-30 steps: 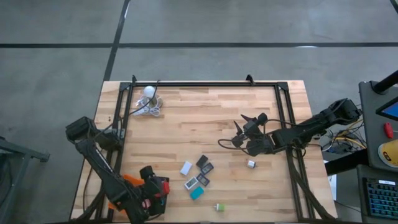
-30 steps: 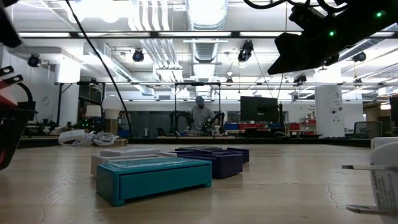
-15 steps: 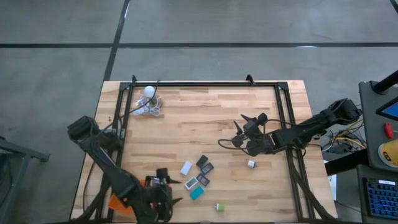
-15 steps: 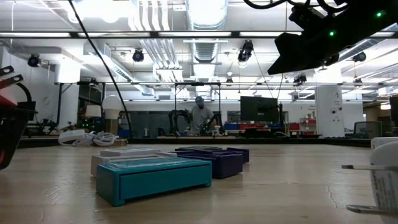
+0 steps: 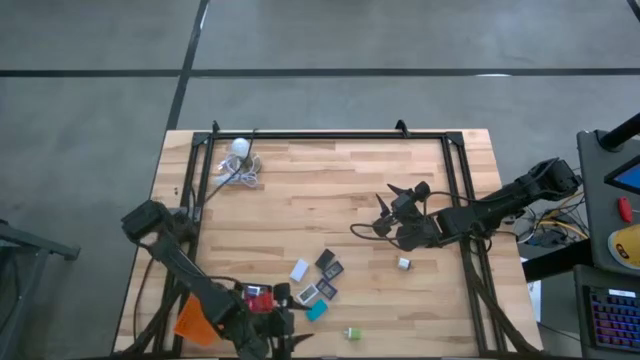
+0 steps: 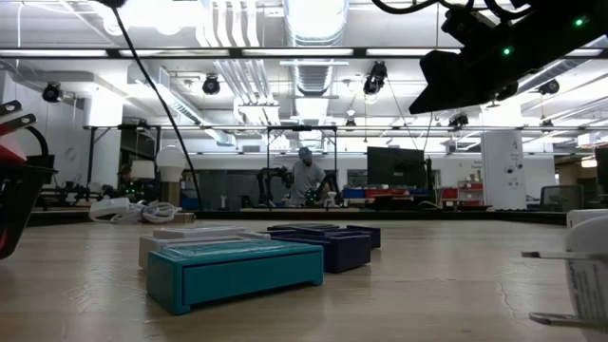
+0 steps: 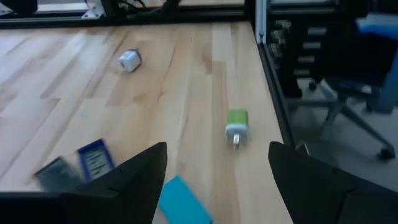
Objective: Pick & Place Office items
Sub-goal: Put the green charger adapter into the black basket
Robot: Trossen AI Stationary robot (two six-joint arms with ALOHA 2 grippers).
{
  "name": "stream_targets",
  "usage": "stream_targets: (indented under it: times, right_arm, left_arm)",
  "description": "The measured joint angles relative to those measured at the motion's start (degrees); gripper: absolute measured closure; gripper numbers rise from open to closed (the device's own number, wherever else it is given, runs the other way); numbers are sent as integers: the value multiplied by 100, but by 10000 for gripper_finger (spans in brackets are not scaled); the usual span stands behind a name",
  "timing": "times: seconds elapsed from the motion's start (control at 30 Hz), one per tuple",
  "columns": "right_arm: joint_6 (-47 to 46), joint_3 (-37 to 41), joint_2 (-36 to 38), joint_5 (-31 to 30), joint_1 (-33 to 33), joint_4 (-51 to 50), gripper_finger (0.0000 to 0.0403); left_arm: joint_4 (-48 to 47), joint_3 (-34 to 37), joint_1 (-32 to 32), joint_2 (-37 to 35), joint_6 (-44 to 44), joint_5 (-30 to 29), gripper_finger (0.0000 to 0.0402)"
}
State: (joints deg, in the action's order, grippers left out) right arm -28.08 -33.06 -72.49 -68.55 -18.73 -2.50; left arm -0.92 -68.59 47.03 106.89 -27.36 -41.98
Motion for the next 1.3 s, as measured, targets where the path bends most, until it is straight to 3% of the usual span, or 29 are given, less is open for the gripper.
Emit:
stream_targets:
  times: [0.23, 0.37, 0.67, 0.77, 1.0, 1.3]
  right_arm:
    - [0, 0, 0, -1, -1, 4, 199]
    - [0, 0, -2, -1, -1, -1, 199]
    - [0, 0, -2, -1, 0, -5, 199]
    - [0, 0, 0, -1, -1, -5, 199]
    - [0, 0, -2, -1, 1, -3, 199]
    - [0, 0, -2, -1, 0, -3, 199]
  left_arm:
    - [1275, -289, -4, 921, 64, -369, 115]
    - [1310, -861, -4, 1468, 338, -388, 115]
    - [-677, -2688, -272, 2356, 593, 506, 115]
    - [-964, -2998, -406, 2486, 628, 820, 115]
    - [-628, -2961, -722, 2496, 637, 1478, 115]
    - [117, -2504, -874, 2496, 661, 1672, 115]
